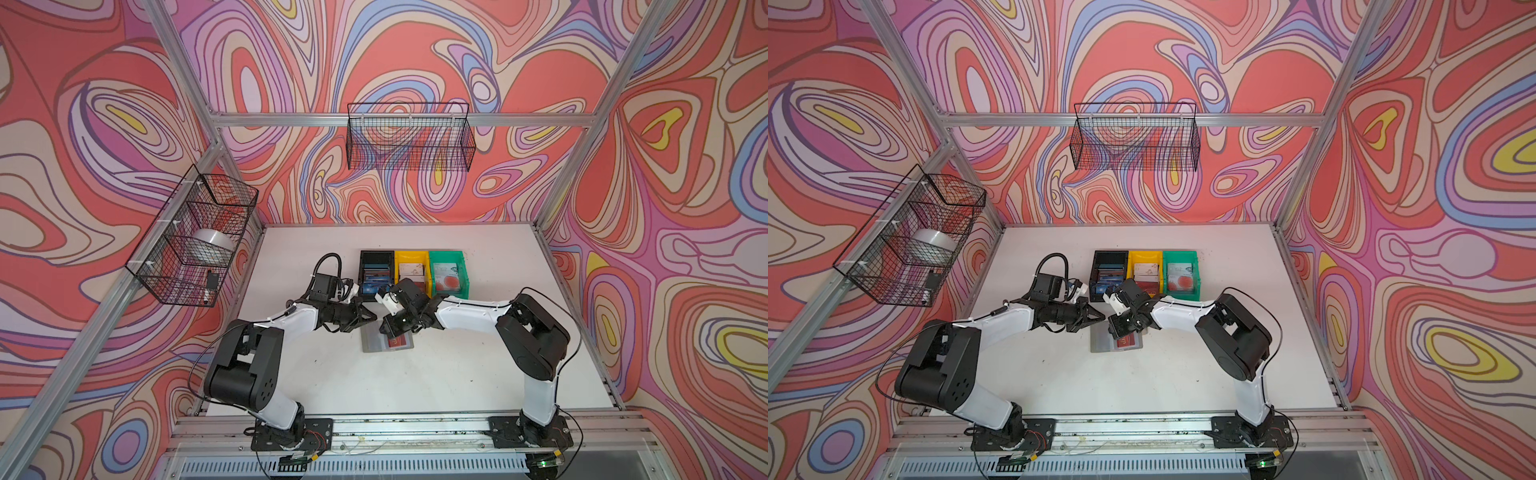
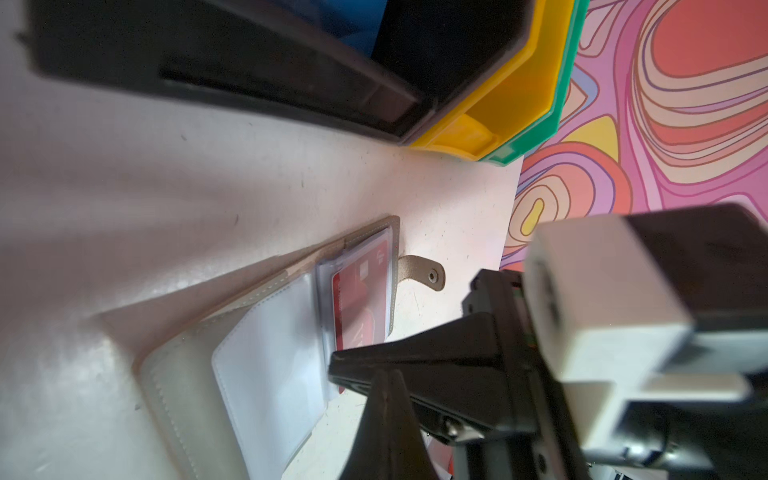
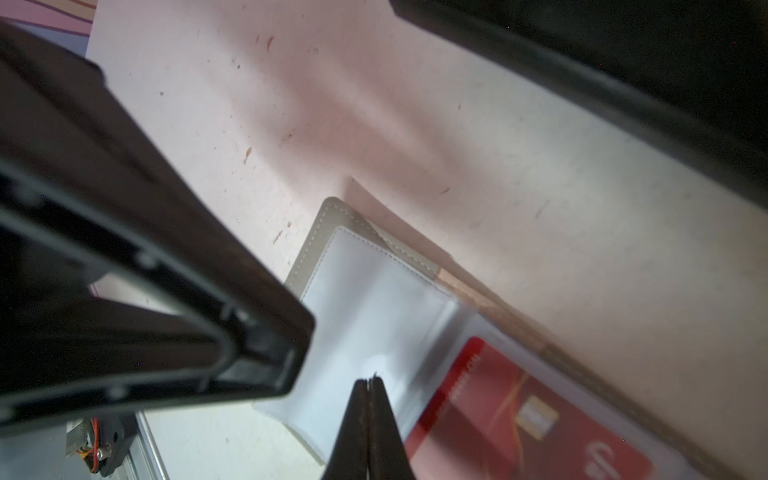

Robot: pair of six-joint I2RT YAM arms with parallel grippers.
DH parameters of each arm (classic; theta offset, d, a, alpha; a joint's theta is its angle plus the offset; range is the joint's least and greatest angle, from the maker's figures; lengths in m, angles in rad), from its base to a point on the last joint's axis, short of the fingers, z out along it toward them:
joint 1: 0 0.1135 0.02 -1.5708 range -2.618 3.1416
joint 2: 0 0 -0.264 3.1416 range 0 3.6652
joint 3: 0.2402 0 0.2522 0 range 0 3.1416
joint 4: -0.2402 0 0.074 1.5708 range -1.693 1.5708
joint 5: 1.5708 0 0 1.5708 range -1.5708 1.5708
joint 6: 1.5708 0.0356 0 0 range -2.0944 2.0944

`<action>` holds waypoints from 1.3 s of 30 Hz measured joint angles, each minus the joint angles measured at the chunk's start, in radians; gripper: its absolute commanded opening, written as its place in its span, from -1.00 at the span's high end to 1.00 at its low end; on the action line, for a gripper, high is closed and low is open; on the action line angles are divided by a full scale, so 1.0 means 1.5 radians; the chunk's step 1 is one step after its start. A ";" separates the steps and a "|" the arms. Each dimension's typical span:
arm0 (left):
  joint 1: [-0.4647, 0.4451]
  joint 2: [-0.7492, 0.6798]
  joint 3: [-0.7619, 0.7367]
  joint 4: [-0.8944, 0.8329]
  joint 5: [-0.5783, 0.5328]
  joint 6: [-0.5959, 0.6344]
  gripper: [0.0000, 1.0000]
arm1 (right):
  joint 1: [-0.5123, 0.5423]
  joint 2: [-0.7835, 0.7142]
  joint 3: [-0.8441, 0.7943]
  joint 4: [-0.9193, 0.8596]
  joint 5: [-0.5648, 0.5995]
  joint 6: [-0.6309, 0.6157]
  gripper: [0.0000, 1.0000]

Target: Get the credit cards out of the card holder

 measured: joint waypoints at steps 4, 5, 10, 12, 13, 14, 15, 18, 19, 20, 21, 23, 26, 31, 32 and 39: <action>-0.026 0.035 0.000 0.020 0.002 -0.008 0.97 | -0.002 -0.045 -0.007 -0.034 0.064 -0.004 0.91; -0.031 0.042 0.000 0.025 0.002 -0.010 0.97 | -0.004 -0.051 -0.009 -0.041 0.080 -0.003 0.91; -0.042 0.058 -0.010 0.043 0.002 -0.015 0.93 | -0.022 -0.054 -0.019 -0.092 0.151 -0.002 0.91; -0.042 0.059 -0.012 0.046 0.002 -0.015 0.92 | -0.026 -0.054 -0.021 -0.111 0.170 -0.002 0.91; -0.042 0.062 -0.012 0.050 0.002 -0.015 0.92 | -0.027 -0.054 -0.021 -0.121 0.176 -0.002 0.91; -0.042 0.066 -0.012 0.055 0.003 -0.017 0.92 | -0.027 -0.054 -0.021 -0.127 0.181 -0.001 0.91; -0.042 0.072 -0.012 0.061 0.003 -0.018 0.92 | -0.027 -0.054 -0.021 -0.133 0.185 -0.001 0.91; -0.043 0.090 -0.015 0.071 0.003 -0.023 0.92 | -0.027 -0.054 -0.022 -0.142 0.187 -0.001 0.91; -0.043 0.094 -0.015 0.072 0.003 -0.025 0.92 | -0.027 -0.054 -0.022 -0.144 0.186 -0.001 0.91; -0.043 0.097 -0.015 0.073 0.003 -0.026 0.92 | -0.027 -0.054 -0.022 -0.145 0.186 -0.002 0.90; -0.043 0.100 -0.016 0.076 0.005 -0.026 0.92 | -0.027 -0.054 -0.022 -0.146 0.186 -0.002 0.90; -0.043 0.105 -0.016 0.081 0.007 -0.027 0.92 | -0.027 -0.054 -0.022 -0.146 0.184 -0.002 0.90; -0.043 0.109 -0.016 0.086 0.009 -0.027 0.92 | -0.027 -0.054 -0.022 -0.145 0.173 -0.003 0.90; -0.043 0.114 -0.017 0.091 0.012 -0.027 0.92 | -0.027 -0.038 -0.022 -0.130 0.149 0.000 0.90; -0.043 0.114 -0.018 0.093 0.012 -0.027 0.92 | -0.027 -0.033 -0.022 -0.128 0.145 0.000 0.90; -0.043 0.121 -0.024 0.100 0.013 -0.027 0.92 | -0.027 -0.023 -0.022 -0.115 0.133 0.002 0.90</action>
